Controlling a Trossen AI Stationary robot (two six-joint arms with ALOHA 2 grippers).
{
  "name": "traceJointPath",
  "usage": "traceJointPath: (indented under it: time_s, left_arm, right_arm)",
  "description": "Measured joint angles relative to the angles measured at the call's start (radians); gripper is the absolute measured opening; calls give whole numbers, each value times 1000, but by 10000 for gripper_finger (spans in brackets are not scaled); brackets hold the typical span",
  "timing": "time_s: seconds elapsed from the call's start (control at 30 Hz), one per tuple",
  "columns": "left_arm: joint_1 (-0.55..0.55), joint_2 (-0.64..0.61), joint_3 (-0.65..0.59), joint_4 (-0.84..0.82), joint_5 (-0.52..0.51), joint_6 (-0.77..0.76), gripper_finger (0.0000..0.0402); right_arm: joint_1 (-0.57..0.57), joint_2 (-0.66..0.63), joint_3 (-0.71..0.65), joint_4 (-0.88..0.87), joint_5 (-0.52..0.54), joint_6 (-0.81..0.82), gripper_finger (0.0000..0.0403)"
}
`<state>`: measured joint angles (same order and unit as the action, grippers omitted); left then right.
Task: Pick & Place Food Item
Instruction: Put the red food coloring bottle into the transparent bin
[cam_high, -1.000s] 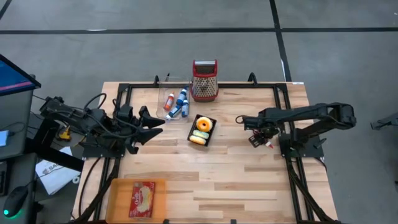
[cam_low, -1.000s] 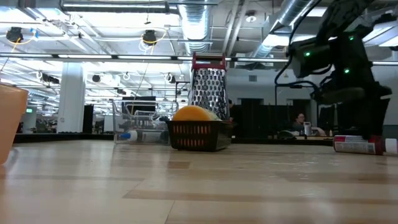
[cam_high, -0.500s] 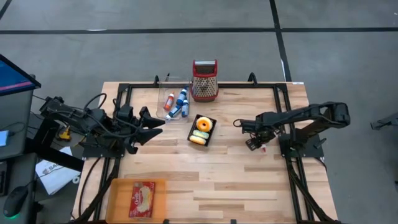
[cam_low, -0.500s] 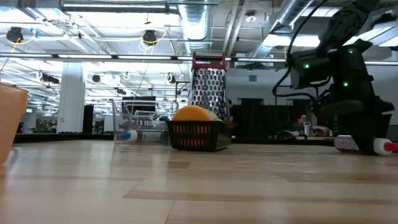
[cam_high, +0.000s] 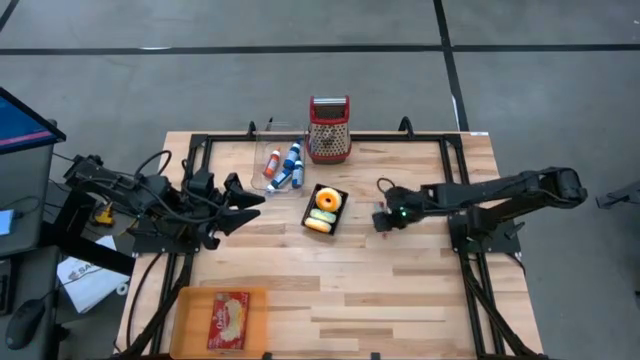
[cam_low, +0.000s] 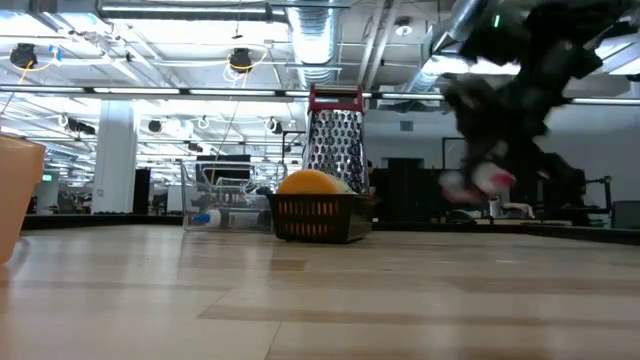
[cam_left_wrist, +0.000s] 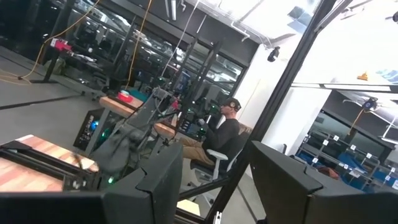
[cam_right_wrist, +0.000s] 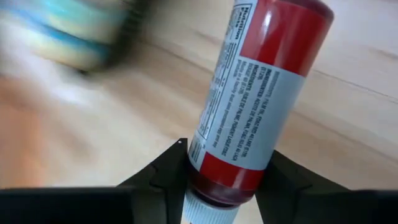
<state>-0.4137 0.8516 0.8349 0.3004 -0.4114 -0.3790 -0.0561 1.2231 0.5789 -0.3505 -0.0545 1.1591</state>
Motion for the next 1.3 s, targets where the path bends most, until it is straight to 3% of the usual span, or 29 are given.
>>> traceJointPath:
  time_s: [0.13, 0.23, 0.43, 0.73, 0.87, 1.1, 1.3]
  left_arm:
    - [-1, 0, 0, 0, 0, 0, 182]
    - [-1, 0, 0, -1, -1, 0, 182]
    - [0, 0, 0, -7, -2, 2, 182]
    - [0, 0, 0, -5, -2, 3, 182]
    - [-3, 0, 0, -4, -3, 4, 182]
    - [-29, 0, 0, -1, -3, 8, 182]
    - [-47, 0, 0, 0, -3, 8, 182]
  right_arm:
    - [33, -25, 12, 270, 73, 78, 143]
    - [36, 1, 92, 346, 120, 57, 143]
    - [-20, 207, 379, 333, 123, -118, 143]
    - [-149, 633, 846, 248, -75, -292, 143]
    - [-174, 766, 1024, 199, -98, -329, 143]
    - [-205, 940, 1235, 90, -106, -330, 142]
    - [-223, 1016, 1295, 93, -101, -331, 146]
